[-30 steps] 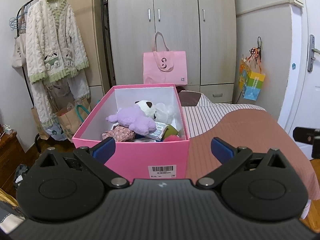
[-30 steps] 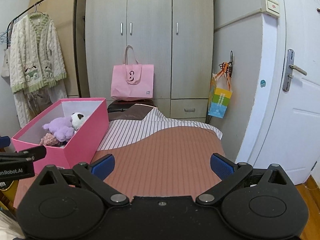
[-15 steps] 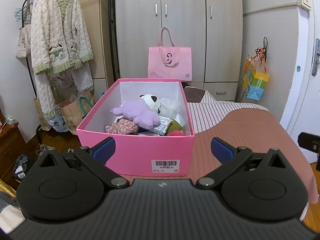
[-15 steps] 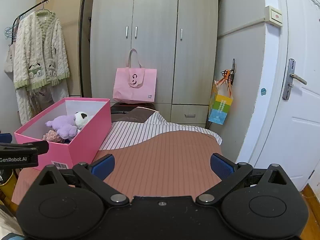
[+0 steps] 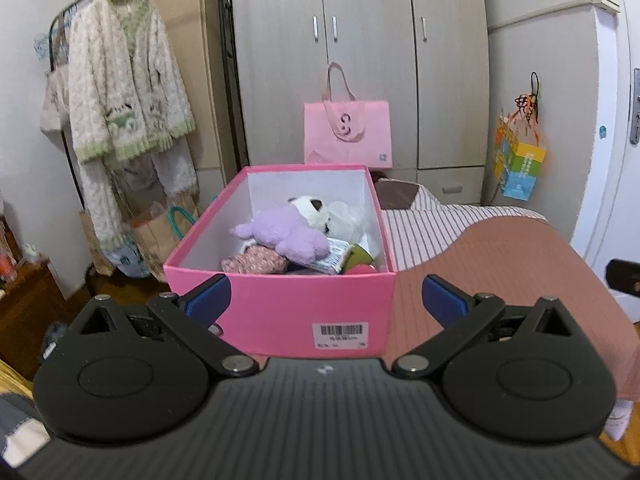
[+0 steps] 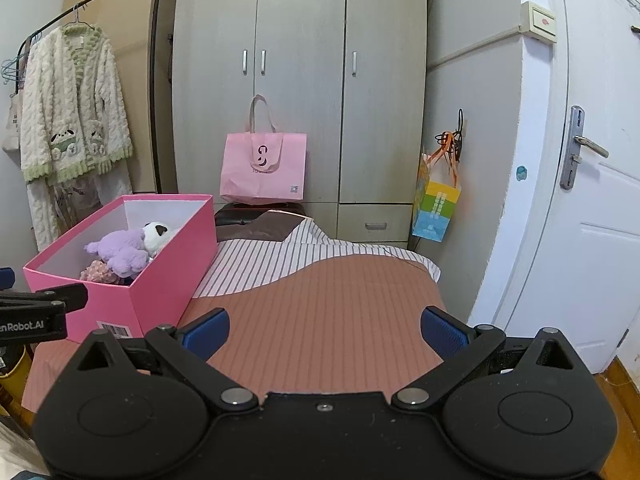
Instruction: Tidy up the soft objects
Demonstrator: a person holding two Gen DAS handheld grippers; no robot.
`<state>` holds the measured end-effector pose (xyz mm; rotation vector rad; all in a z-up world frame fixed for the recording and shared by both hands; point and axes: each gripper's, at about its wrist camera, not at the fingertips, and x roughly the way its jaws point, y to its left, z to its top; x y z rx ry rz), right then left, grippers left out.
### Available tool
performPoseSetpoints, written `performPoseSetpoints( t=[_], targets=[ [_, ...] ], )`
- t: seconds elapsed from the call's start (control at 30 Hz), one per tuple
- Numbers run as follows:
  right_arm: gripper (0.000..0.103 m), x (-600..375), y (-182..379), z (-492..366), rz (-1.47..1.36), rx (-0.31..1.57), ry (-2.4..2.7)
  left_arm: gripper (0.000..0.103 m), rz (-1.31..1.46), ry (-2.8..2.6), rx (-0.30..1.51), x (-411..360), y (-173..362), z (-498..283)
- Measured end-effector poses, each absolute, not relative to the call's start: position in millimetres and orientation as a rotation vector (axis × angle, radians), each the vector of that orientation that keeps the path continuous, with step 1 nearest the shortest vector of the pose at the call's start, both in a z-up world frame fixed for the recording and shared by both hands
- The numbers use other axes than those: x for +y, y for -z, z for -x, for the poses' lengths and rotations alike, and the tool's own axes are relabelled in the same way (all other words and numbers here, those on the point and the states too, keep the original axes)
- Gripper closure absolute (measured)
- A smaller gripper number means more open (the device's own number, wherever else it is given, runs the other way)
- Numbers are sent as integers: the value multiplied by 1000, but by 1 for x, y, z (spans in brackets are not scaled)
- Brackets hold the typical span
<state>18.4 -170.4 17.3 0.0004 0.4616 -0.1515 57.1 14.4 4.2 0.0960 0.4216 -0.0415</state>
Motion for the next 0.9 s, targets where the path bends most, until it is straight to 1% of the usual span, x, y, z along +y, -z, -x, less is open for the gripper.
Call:
performPoseSetpoints(
  t=[0.23,0.9],
  targets=[
    [0,-159,-19,-9,63,406,204,0,-100,30,391,15,-7,-53],
    [0,-161,-15,-15,33,438,179,0,-91,16,389,19,-7,-55]
  ],
)
